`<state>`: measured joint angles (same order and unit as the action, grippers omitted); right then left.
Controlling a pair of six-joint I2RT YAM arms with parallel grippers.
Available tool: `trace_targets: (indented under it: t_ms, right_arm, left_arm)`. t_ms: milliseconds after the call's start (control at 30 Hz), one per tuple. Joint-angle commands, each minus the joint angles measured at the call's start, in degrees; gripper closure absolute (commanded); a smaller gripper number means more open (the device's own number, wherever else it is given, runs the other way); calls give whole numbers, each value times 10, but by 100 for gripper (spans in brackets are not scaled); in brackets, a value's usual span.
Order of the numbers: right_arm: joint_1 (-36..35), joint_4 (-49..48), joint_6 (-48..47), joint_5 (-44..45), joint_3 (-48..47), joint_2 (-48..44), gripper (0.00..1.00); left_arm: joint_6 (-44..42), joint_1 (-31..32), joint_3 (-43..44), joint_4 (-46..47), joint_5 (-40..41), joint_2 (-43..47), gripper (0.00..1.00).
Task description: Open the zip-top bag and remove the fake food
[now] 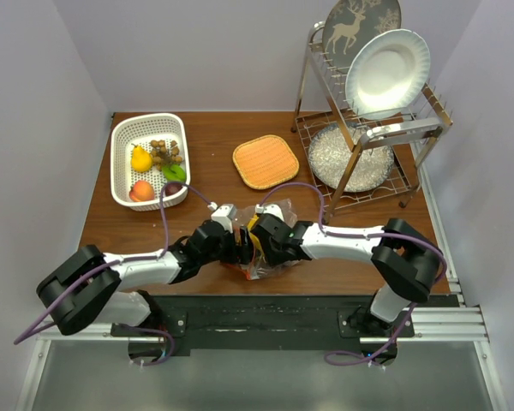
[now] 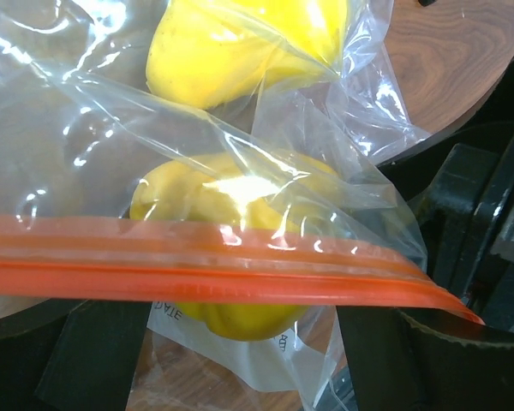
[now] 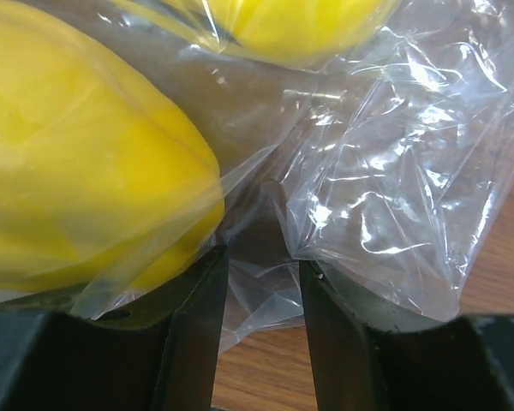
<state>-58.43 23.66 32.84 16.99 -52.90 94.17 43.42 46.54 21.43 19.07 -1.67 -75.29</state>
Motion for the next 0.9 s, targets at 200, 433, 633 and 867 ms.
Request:
trace_targets:
  t_ms: [200, 433, 633, 867]
  right_arm:
    - [6, -4, 19, 30, -8, -9, 77]
    - [19, 6, 28, 55, 9, -20, 81]
    - [28, 14, 27, 67, 5, -21, 82]
    - [39, 26, 21, 85, -4, -22, 82]
  left_arm:
    - [-2, 9, 12, -70, 50, 63, 46]
    - [-9, 9, 20, -155, 73, 153, 56]
    - [-6, 9, 37, -250, 95, 181, 62]
    - [7, 8, 62, -339, 111, 242, 66]
